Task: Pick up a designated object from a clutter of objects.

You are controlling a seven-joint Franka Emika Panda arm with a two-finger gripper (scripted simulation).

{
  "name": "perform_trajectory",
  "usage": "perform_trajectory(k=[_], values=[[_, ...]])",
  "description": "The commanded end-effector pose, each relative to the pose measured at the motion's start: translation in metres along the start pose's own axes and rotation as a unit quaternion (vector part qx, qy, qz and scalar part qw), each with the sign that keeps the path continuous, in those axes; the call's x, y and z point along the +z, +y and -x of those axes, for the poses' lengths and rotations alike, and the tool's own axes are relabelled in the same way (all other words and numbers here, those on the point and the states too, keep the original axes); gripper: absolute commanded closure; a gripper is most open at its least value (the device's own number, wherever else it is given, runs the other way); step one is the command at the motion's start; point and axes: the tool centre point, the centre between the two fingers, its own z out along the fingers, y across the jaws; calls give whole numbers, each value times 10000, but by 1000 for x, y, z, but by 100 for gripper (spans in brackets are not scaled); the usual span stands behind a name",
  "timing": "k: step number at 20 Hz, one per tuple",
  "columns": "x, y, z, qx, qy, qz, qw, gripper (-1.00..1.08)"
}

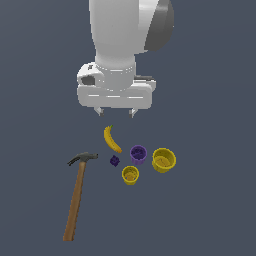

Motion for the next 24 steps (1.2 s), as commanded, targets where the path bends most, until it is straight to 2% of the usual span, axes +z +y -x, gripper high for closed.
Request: perform_trajectory(k=[1,12,24], values=[[3,3,-4,12,-7,-8,10000,-92],[34,30,-43,121,-49,-84,9999,-92],[112,89,-101,322,-116,-190,9992,-92]])
